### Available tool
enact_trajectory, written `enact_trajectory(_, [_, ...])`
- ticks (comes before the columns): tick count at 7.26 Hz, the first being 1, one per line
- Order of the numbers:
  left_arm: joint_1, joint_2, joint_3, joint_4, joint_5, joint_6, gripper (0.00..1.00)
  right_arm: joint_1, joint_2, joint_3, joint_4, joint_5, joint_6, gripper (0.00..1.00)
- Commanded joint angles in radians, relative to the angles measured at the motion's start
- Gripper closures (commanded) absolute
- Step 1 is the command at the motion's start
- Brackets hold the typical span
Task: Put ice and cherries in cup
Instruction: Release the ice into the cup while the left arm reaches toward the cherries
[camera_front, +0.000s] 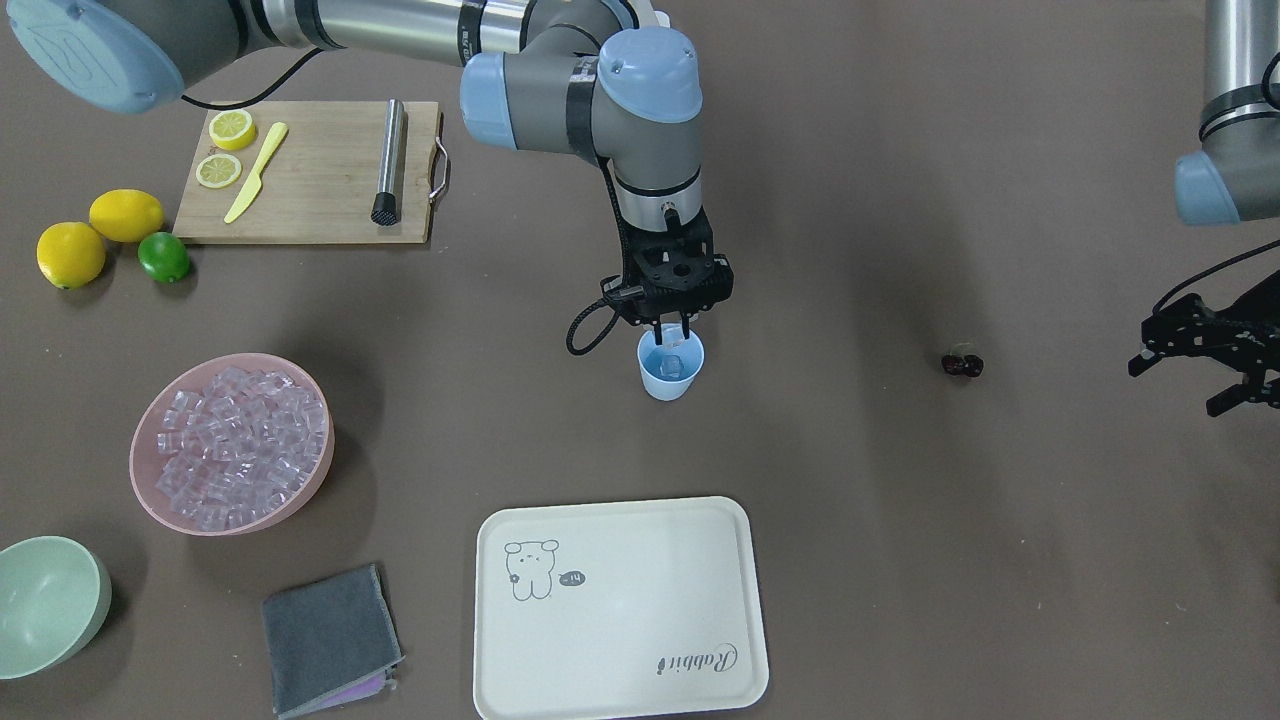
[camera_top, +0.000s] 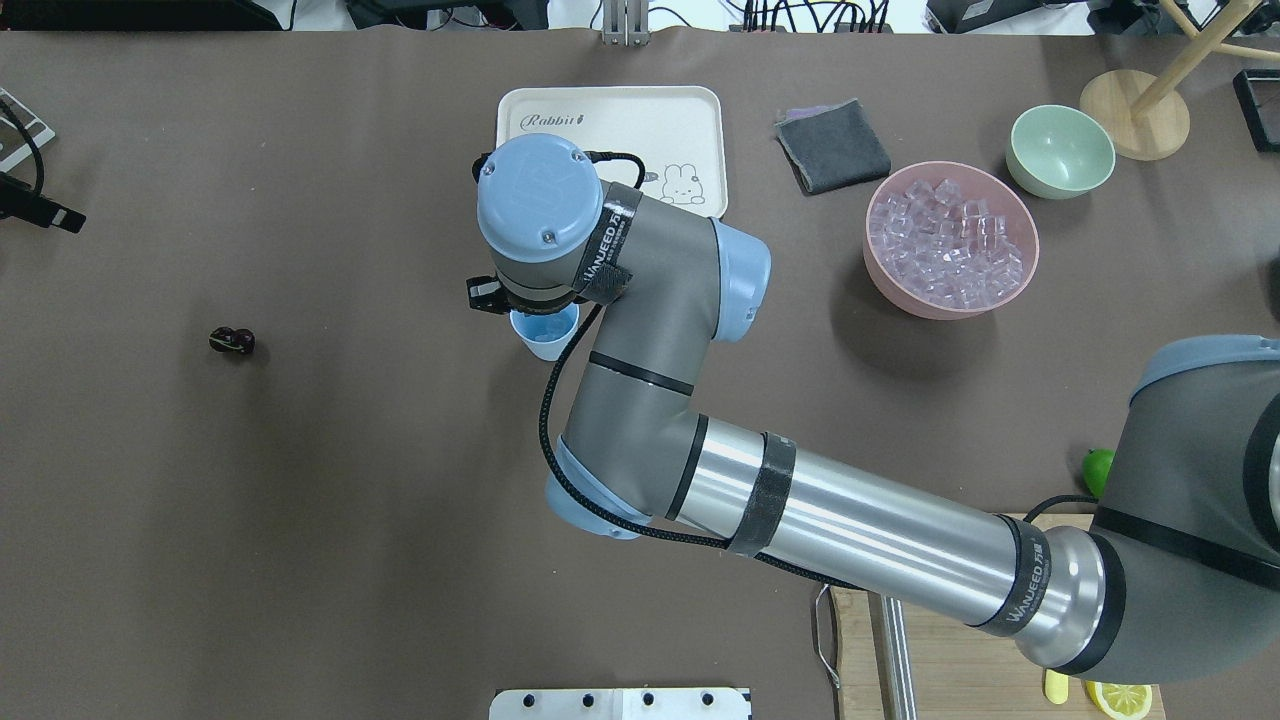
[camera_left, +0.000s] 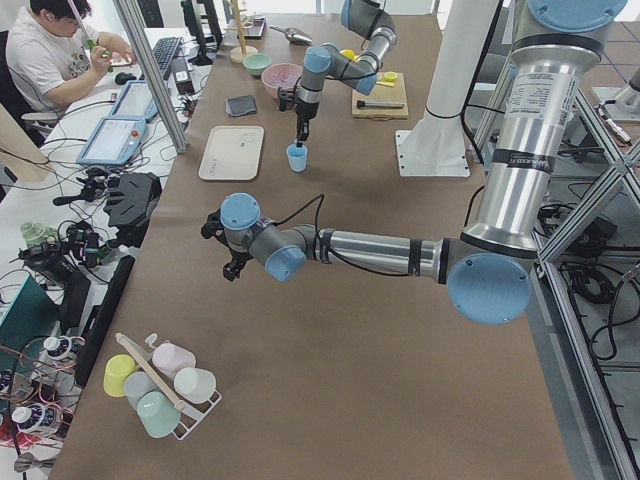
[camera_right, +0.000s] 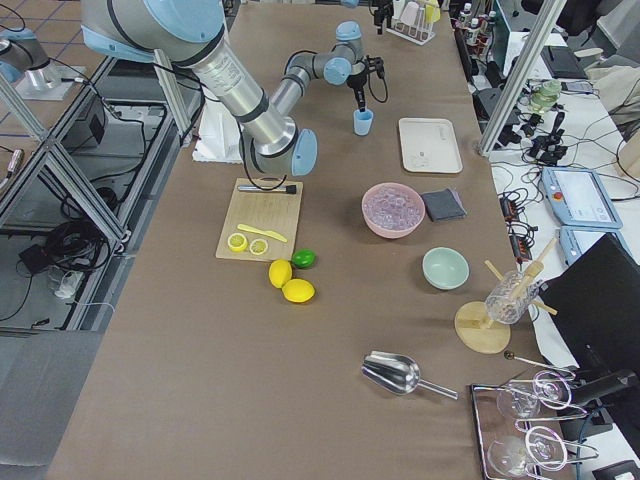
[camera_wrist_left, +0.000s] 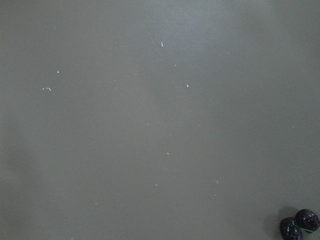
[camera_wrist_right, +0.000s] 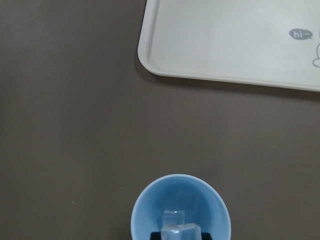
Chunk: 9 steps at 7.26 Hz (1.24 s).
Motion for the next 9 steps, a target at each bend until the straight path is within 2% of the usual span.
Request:
enact_trajectory(1, [0.002, 0.01, -0.011, 0.0, -0.001, -0.001, 0.02, -0.001, -0.003, -0.015, 0.001, -0.009, 0.0, 0.58])
enact_trajectory(2, [0.002, 0.008, -0.011, 0.002, 0.0, -0.001, 0.02, -0.004, -0.001, -0.017, 0.001, -0.009, 0.002, 0.39])
enact_trajectory(4, [0.021, 0.002, -0.038, 0.003, 0.002, -0.065, 0.02, -0.006, -0.001, -0.015, 0.001, -0.009, 0.0, 0.13])
enact_trajectory(6, [0.109, 0.078, -0.16, 0.005, 0.011, -0.192, 0.02, 0.058, -0.009, 0.035, -0.006, 0.029, -0.014, 0.1])
enact_trajectory(7, [0.139, 0.08, -0.185, 0.005, 0.012, -0.243, 0.02, 0.159, -0.053, 0.084, -0.012, 0.175, -0.017, 0.1])
enact_trajectory(8, [0.2, 0.071, -0.188, 0.005, 0.066, -0.3, 0.02, 0.257, -0.154, 0.185, -0.012, 0.3, -0.112, 0.1])
enact_trajectory(9, [0.3, 0.069, -0.205, -0.008, 0.183, -0.382, 0.02, 0.328, -0.331, 0.329, -0.007, 0.357, -0.271, 0.09])
